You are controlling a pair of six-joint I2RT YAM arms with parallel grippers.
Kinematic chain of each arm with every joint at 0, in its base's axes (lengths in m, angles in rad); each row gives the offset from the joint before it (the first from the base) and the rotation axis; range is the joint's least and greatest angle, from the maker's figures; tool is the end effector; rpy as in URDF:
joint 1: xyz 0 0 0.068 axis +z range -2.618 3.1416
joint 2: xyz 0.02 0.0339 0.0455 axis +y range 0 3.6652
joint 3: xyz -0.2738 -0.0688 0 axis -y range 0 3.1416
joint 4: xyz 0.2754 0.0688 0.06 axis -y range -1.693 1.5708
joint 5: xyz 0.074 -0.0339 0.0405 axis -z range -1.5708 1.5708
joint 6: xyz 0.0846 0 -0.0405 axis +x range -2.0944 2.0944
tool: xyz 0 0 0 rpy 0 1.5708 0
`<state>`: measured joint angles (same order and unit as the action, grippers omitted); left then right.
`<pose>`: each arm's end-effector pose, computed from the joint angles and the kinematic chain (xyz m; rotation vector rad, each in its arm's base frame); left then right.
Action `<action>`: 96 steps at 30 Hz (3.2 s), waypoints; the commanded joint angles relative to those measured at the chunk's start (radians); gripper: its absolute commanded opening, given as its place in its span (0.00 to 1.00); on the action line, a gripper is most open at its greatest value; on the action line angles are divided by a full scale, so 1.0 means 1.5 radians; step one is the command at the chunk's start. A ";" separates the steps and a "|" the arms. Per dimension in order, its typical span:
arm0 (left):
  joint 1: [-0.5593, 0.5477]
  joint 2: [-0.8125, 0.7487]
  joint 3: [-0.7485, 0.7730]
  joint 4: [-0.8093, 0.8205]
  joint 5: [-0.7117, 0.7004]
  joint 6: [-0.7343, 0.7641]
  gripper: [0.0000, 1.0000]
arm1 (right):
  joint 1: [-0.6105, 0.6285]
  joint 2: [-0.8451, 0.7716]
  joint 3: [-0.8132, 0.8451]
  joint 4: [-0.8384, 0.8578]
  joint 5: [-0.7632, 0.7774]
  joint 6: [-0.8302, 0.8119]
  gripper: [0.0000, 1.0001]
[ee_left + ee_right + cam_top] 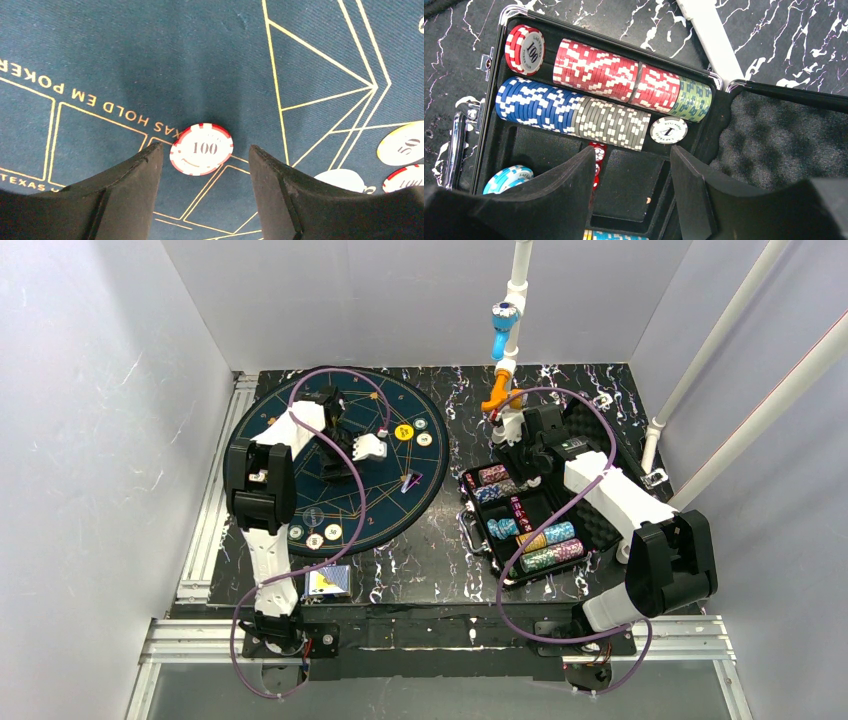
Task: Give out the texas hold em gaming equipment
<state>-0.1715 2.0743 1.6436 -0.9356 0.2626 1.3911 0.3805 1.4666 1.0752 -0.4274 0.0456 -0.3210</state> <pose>0.4485 -0.1000 0.1404 2.0140 1.9763 -0.1396 0.3517 0.1365 0.2205 -0.8005 2.2505 -0.0264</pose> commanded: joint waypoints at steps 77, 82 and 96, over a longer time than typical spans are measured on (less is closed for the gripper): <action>0.426 0.083 0.166 -0.021 0.022 -0.285 0.32 | 0.002 -0.005 0.015 0.002 -0.097 -0.006 0.65; 0.426 0.096 0.168 -0.021 0.022 -0.289 0.34 | 0.002 -0.003 0.015 0.003 -0.094 -0.007 0.65; 0.413 0.073 0.202 -0.061 0.058 -0.291 0.62 | 0.003 -0.001 0.016 0.003 -0.095 -0.006 0.65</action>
<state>0.4660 2.2387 1.8961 -0.9615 0.2974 0.9535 0.3809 1.4670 1.0752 -0.4465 -0.0822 -0.3256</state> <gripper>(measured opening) 0.612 0.647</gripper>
